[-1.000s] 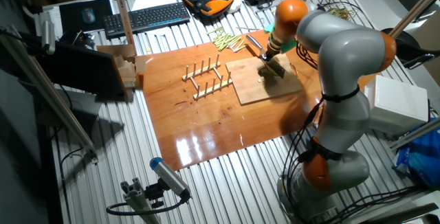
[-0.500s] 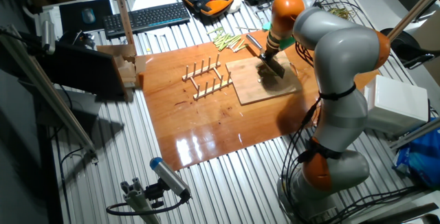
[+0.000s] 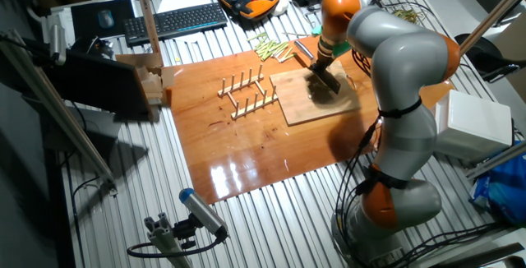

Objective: Chop the green garlic

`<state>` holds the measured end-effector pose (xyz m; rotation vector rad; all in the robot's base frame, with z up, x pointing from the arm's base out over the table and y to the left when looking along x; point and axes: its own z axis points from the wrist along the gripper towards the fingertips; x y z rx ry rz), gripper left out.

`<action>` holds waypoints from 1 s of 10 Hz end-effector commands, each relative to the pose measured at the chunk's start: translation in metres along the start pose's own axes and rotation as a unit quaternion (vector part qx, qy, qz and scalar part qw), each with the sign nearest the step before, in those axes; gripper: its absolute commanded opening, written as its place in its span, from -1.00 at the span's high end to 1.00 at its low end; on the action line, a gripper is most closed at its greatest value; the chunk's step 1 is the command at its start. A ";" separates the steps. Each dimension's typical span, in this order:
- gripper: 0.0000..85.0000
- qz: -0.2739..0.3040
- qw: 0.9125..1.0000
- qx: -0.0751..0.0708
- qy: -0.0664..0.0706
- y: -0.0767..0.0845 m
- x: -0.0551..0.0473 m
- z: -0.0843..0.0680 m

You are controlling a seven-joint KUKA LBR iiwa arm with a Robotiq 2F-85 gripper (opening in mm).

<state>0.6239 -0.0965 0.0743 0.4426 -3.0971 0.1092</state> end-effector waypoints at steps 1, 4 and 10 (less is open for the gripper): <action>1.00 0.000 1.000 0.002 0.003 0.000 0.000 0.000; 1.00 0.003 1.000 -0.001 0.022 0.001 0.001 0.001; 1.00 0.008 1.000 0.004 0.017 0.002 0.001 0.002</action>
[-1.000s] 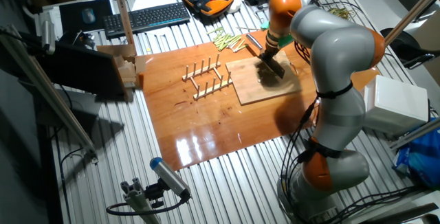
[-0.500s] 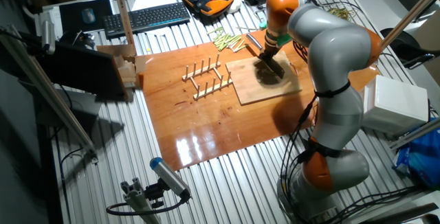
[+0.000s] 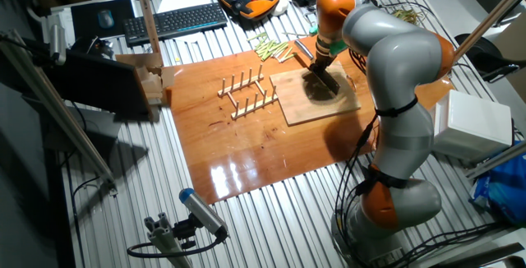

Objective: Chop the green garlic

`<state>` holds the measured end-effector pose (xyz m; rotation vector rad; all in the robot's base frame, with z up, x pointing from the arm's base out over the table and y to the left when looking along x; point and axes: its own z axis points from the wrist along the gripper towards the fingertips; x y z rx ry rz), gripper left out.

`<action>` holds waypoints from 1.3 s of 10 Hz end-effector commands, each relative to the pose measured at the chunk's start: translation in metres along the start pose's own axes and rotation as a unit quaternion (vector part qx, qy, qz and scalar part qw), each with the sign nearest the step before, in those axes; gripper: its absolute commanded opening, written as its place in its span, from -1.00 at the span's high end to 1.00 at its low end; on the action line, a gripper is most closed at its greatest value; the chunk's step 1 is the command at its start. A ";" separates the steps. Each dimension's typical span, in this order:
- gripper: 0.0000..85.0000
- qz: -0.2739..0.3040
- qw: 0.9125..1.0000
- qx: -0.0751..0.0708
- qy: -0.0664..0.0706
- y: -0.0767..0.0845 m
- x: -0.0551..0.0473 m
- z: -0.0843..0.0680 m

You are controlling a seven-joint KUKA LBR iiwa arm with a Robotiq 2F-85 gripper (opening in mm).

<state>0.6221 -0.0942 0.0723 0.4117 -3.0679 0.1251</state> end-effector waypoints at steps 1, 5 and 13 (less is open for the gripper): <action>1.00 0.002 1.000 -0.001 -0.002 0.000 0.000 0.000; 1.00 0.010 1.000 -0.007 -0.023 -0.002 0.000 -0.005; 1.00 0.005 1.000 -0.013 -0.013 -0.010 0.021 -0.042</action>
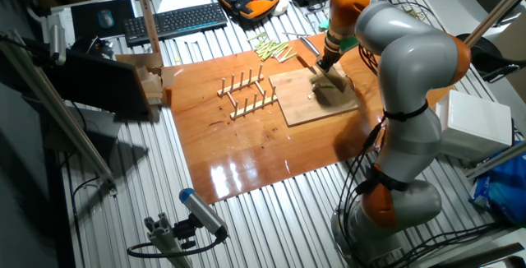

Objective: Chop the green garlic

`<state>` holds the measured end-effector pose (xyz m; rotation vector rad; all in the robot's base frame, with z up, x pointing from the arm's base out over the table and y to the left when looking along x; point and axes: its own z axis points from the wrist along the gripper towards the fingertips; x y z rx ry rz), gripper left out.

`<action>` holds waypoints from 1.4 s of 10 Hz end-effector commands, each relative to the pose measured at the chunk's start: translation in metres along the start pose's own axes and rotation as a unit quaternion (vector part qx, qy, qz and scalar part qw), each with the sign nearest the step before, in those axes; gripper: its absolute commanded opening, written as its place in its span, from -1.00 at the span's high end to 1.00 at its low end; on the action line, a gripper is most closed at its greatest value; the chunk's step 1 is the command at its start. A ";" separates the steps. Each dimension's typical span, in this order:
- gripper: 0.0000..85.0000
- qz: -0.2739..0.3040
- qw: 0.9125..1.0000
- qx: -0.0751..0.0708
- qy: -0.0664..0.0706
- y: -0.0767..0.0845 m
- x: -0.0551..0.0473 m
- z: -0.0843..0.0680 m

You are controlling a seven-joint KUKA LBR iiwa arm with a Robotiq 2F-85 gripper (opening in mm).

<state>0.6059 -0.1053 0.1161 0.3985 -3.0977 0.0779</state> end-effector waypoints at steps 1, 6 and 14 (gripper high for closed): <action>1.00 0.001 1.000 -0.001 -0.004 0.000 0.000 0.000; 1.00 0.020 1.000 -0.002 -0.013 0.000 0.000 0.000; 1.00 0.063 0.998 0.012 0.001 0.010 -0.023 -0.023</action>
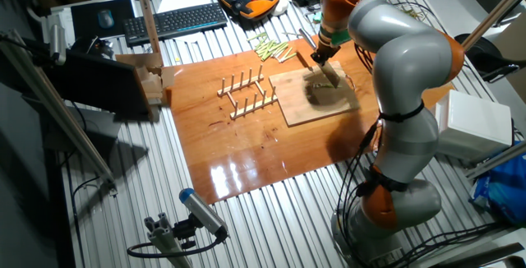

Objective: Chop the green garlic

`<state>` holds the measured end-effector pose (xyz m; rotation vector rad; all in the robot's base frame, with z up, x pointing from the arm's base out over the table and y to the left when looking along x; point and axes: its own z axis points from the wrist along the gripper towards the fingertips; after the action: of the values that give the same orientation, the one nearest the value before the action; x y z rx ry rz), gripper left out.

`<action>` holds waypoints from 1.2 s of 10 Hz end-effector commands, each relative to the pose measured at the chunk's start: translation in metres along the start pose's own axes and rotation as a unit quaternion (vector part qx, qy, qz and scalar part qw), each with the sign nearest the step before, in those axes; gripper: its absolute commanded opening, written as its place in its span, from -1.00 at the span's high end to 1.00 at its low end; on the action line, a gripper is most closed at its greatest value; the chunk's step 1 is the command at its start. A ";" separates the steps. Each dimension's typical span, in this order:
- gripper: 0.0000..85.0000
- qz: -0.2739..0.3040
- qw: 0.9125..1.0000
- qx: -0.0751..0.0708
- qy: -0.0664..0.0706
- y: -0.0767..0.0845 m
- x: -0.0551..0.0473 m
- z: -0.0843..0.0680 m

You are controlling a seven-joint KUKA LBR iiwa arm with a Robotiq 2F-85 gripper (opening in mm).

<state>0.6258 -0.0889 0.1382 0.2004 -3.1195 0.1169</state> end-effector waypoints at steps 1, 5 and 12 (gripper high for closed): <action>1.00 0.007 1.000 -0.005 -0.001 0.000 0.000 0.000; 1.00 0.000 1.000 -0.015 0.011 -0.001 0.004 0.000; 1.00 0.006 1.000 -0.016 -0.020 -0.008 0.050 0.038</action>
<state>0.5758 -0.1061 0.1009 0.1854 -3.1622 0.0638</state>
